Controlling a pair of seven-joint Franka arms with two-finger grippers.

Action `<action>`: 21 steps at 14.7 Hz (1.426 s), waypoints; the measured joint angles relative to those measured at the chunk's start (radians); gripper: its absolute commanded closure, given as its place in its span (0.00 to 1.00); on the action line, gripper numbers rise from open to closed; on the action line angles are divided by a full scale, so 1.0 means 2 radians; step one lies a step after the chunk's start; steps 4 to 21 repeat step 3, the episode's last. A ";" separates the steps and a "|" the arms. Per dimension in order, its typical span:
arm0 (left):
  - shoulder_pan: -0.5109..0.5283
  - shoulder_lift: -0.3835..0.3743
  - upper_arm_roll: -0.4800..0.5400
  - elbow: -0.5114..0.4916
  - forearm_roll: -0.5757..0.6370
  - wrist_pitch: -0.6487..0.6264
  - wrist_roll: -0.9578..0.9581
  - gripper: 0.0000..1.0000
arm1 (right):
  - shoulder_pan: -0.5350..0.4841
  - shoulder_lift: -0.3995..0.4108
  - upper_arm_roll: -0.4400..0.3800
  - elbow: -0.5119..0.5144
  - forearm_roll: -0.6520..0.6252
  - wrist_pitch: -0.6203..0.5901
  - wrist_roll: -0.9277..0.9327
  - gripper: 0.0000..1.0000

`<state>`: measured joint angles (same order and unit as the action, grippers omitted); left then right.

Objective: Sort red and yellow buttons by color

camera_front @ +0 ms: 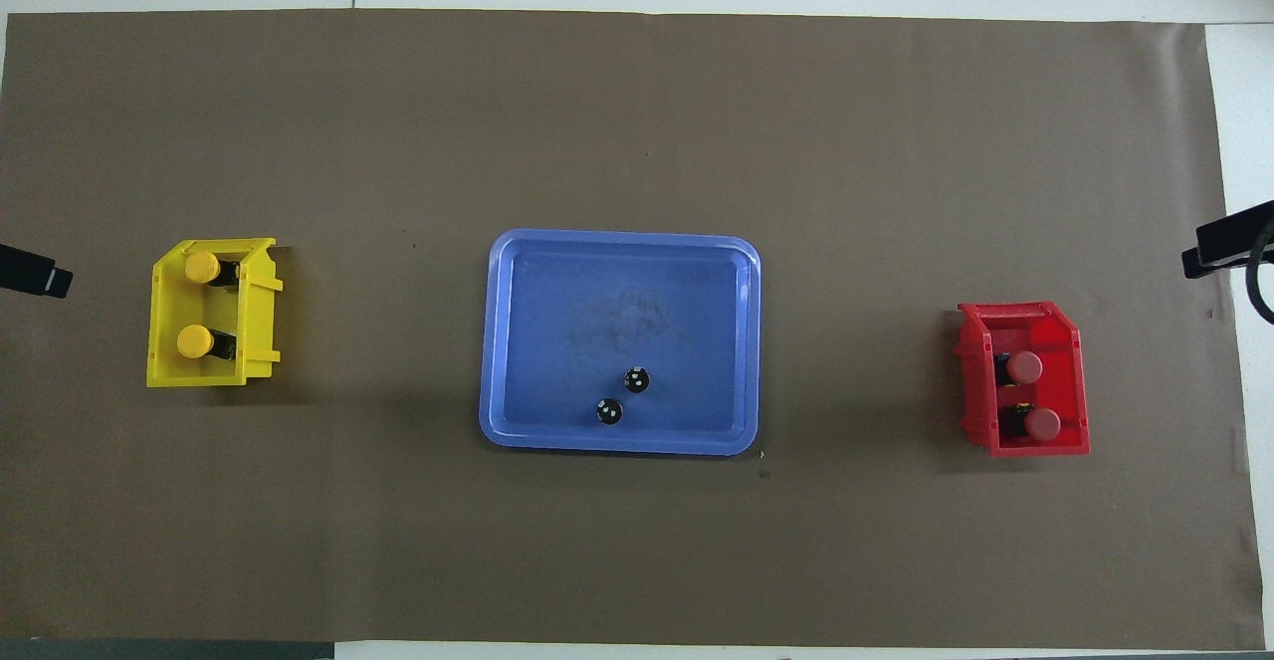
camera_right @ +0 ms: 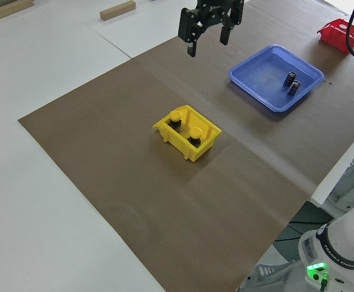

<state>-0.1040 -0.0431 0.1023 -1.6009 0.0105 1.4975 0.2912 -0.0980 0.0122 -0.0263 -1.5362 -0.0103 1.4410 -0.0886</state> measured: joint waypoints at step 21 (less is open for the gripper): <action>-0.046 0.000 0.005 0.003 0.000 -0.002 -0.035 0.00 | 0.000 0.000 0.000 0.000 0.000 0.000 0.000 0.00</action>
